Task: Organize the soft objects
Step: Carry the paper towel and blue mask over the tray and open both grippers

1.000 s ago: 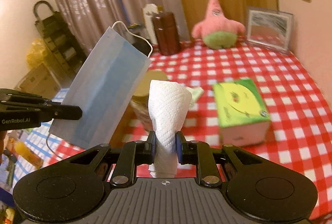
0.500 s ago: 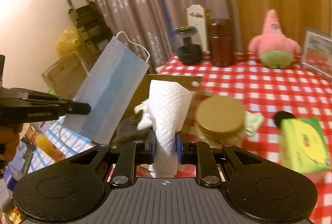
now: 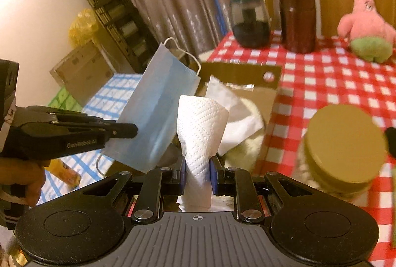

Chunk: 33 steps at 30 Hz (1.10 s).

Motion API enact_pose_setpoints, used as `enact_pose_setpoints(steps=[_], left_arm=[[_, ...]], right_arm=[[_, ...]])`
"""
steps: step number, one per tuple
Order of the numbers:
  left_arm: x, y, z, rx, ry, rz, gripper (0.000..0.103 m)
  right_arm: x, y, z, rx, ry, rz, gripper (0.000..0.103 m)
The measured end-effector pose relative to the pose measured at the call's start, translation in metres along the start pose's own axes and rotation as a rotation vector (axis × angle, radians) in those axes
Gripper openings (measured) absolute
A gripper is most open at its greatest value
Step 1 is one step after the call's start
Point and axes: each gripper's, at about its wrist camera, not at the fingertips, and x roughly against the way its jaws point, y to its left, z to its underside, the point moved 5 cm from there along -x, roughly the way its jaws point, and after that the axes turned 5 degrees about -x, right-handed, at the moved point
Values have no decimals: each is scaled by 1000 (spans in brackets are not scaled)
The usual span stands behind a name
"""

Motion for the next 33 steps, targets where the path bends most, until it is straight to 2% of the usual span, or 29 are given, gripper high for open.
enact_pose_setpoints(steps=[4,8,12,13,17,18,21,28,33], left_arm=[[-23,4,13,-59,50,-32,0],[-39,11,20,-77,67,-42,0],[-37,14,21,-87,66,-50,10],[-35,15,21,-86,66,-50,13],[-24,14,20,-92,49,-56,28],[-21,14,19,-91,45,-55,29],[-13,13,21,-87,43,-64,30],[14,15,25,-49,24,-87,32],[37,3,28,-42,7,-79,33]], right_arm=[[-28,1,10,3,47,12,20],[-46,0,20,21,85,43,20],[-56,-2,28,26,124,49,22],[-56,-2,29,27,125,43,23],[-47,1,30,32,112,20,40],[-45,2,30,35,109,23,45],[-37,6,28,46,95,24,52],[-14,10,30,53,66,29,55],[10,9,31,43,41,33,56]])
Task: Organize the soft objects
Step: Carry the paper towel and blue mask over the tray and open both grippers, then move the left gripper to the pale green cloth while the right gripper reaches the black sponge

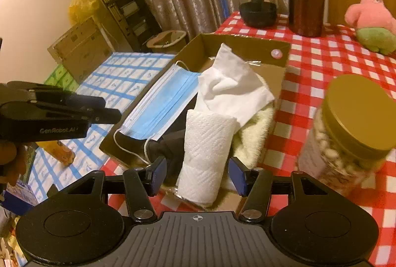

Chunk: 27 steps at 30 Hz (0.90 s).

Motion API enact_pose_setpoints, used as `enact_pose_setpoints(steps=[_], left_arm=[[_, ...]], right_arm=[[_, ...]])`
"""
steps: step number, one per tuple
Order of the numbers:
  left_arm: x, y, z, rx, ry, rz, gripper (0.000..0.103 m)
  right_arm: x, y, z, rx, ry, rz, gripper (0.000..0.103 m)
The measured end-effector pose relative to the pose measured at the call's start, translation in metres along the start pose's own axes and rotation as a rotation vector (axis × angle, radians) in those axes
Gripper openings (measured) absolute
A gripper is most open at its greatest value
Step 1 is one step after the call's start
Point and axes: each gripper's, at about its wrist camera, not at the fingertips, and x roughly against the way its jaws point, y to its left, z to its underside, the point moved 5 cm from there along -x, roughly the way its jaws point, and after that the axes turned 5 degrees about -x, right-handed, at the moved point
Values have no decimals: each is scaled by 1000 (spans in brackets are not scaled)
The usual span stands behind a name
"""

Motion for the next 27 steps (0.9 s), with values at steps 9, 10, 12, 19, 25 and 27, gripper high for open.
enact_pose_setpoints(steps=[9,10,12,19,25,27], left_arm=[[29,-41,5,16,-35,52,39],[31,-46,6,18,-39,59,40],[34,-56,6,27,-43,74,42],[40,-93,3,-9,-46,110,48],[44,-115,-6,-50,-54,125,59],[45,-120,-10,-67,-55,129,62]], right_arm=[[49,-13,18,-8,-30,37,58],[54,-16,20,-10,-34,41,58],[65,-22,24,-14,-43,51,58],[102,-51,35,-36,-66,95,59],[134,-79,50,-43,-75,123,59],[147,-90,52,-41,-83,133,59]])
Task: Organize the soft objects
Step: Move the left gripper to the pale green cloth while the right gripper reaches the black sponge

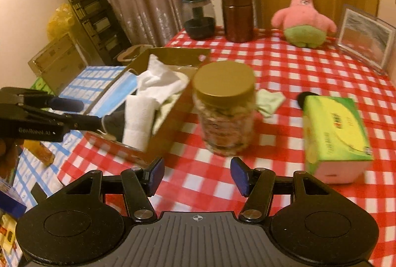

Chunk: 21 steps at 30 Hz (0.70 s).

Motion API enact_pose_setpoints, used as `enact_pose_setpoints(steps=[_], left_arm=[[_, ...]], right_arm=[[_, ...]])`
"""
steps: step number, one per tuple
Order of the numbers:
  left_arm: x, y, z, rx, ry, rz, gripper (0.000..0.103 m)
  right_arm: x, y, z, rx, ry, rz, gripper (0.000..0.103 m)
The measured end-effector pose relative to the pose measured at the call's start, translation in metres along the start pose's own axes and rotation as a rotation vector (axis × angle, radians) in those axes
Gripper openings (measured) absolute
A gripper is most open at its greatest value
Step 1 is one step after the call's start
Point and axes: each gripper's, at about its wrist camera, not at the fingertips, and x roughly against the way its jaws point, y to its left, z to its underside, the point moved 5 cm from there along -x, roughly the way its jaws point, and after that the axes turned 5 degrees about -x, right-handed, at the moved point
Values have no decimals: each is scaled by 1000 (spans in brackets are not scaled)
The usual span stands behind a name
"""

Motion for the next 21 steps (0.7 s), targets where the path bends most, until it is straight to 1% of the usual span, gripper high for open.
enact_pose_setpoints(steps=[6,8,12,14,18,21], left_arm=[[-1,-7,-21,-39,-4,18,73],[-2,-7,-31,-55,-11,19,80],[-4,-8,-57,-93,-23,17,81],[-8,-9,-71,-106,-25,30,84],[-20,-15,-101,-144,-20,87,86],[-33,-21,-126,-191,-8,126,88]], right_arm=[[32,-42,-5,36,-22,59,59],[41,-57,-10,47,-22,83,59],[52,-89,-27,66,-32,130,60],[55,-101,-37,75,-35,139,60],[52,-123,-60,96,-11,130,60],[43,-135,-76,155,20,144,60]])
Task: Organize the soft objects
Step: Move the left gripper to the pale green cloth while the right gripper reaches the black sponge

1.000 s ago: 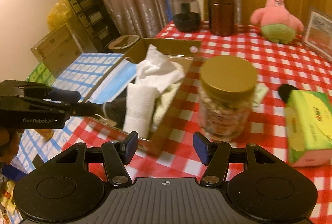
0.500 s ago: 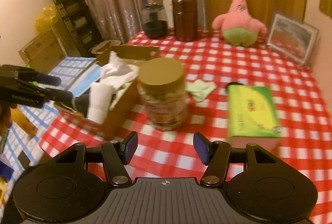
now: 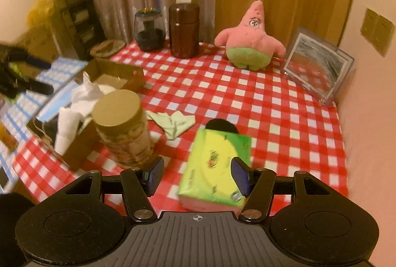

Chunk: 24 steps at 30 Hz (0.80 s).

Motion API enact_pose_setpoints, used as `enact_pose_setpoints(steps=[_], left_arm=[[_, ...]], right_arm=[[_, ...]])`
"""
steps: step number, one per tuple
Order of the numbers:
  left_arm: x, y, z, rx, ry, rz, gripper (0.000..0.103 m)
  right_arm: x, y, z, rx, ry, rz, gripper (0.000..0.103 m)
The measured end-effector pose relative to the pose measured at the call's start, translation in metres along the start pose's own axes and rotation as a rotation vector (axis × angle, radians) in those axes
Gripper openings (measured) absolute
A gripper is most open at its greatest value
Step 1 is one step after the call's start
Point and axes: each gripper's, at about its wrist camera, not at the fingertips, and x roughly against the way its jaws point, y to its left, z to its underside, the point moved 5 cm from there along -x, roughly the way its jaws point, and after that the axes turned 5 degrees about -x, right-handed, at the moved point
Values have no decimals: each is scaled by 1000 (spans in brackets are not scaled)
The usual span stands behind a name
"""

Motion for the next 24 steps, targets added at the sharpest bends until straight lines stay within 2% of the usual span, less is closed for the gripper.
enact_pose_setpoints(steps=[2,6,12,15,24], left_arm=[[-11,2,-15,-20,9,26,88],[-39,6,-47,-54,23,75,88],[-93,11,-80,-80,102,153,88],[-123,13,-86,-86,153,191,88],[-200,17,-90,-135,277,237,88]], right_arm=[[-10,-7,-11,31,22,-8,60],[-33,-29,-33,7,63,-29,60],[-75,-56,-64,-1,123,-38,60],[-99,-66,-74,-18,178,-67,60],[-181,-82,-83,-14,352,-104,60]])
